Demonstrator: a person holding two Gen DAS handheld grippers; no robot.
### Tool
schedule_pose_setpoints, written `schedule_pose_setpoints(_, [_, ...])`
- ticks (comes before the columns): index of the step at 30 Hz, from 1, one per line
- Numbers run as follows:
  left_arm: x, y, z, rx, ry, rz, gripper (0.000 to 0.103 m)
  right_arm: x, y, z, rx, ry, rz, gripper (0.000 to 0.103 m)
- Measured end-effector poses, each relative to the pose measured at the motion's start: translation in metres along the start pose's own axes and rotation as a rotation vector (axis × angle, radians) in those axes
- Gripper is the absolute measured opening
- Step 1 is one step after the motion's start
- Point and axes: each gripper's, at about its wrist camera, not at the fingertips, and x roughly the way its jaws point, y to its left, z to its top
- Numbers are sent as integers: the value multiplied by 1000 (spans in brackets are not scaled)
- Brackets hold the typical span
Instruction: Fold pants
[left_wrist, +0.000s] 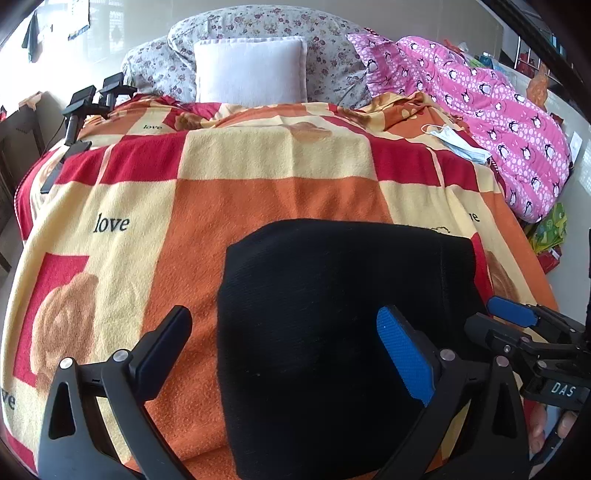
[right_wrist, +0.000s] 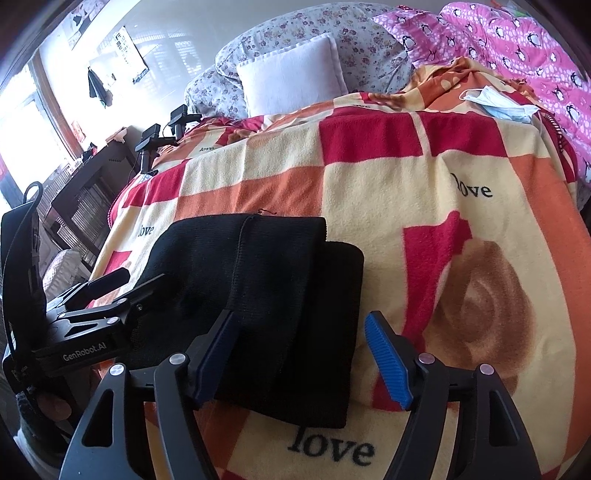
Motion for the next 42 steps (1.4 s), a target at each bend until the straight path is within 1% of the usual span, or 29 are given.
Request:
schedule_pose_setpoints(4, [-3, 10, -1, -20, 7, -12, 101, 3, -2, -1, 11, 6, 10, 75])
schedule_pose_setpoints(6, [-5, 19, -2, -45, 15, -39, 101, 5, -3, 0, 15, 8, 17, 76])
schedule_pose_setpoints(11, [-5, 39, -7, -93, 26, -67, 102, 10, -5, 1, 22, 15, 33, 78])
schedule_pose_setpoints(14, [-1, 42, -9, -113, 29, -81, 103, 15, -9, 2, 53, 24, 82, 78])
schedule_pose_setpoints(15, [2, 43, -9, -128, 36, -96, 103, 18, -10, 2, 63, 25, 90, 81])
schedule_pose_setpoints(18, [11, 41, -11, -146, 58, -134, 103, 26, -14, 1, 112, 35, 131, 83])
schedule_pose_setpoints(20, [16, 39, -13, -149, 62, -150, 103, 28, -14, 0, 115, 21, 141, 83])
schedule_pose_setpoints(22, [24, 36, -14, -160, 91, -191, 103, 29, -11, -1, 99, -2, 132, 80])
schedule_pose_setpoints(23, [25, 33, -14, -159, 98, -197, 103, 28, -10, -2, 93, -9, 131, 76])
schedule_pose_setpoints(24, [23, 29, -14, -144, 86, -193, 95, 26, -9, -2, 83, -23, 126, 69])
schedule_pose_setpoints(25, [22, 25, -14, -134, 91, -217, 88, 23, -6, -3, 68, -37, 123, 66])
schedule_pose_setpoints(26, [19, 22, -13, -126, 90, -213, 84, 20, -4, -3, 53, -47, 111, 61])
schedule_pose_setpoints(27, [16, 19, -12, -113, 82, -196, 79, 17, -1, -3, 38, -53, 94, 58])
schedule_pose_setpoints(28, [11, 16, -10, -95, 75, -187, 75, 14, 3, -2, 25, -61, 80, 57])
schedule_pose_setpoints(29, [8, 15, -8, -90, 73, -188, 68, 11, 5, 0, 15, -70, 68, 53])
schedule_pose_setpoints(30, [4, 16, -6, -87, 67, -192, 60, 8, 7, 2, 8, -77, 66, 52])
schedule_pose_setpoints(32, [-8, 16, 2, -75, 47, -206, 51, 2, 11, 6, -5, -88, 70, 50])
schedule_pose_setpoints(33, [-12, 15, 6, -68, 36, -211, 49, -1, 14, 9, -14, -96, 74, 48])
schedule_pose_setpoints(37, [-27, 8, 27, -26, -24, -206, 48, -14, 27, 27, -51, -137, 74, 47])
schedule_pose_setpoints(42, [-22, 11, 52, -30, -56, -193, 48, -13, 32, 57, -77, -176, 60, 47])
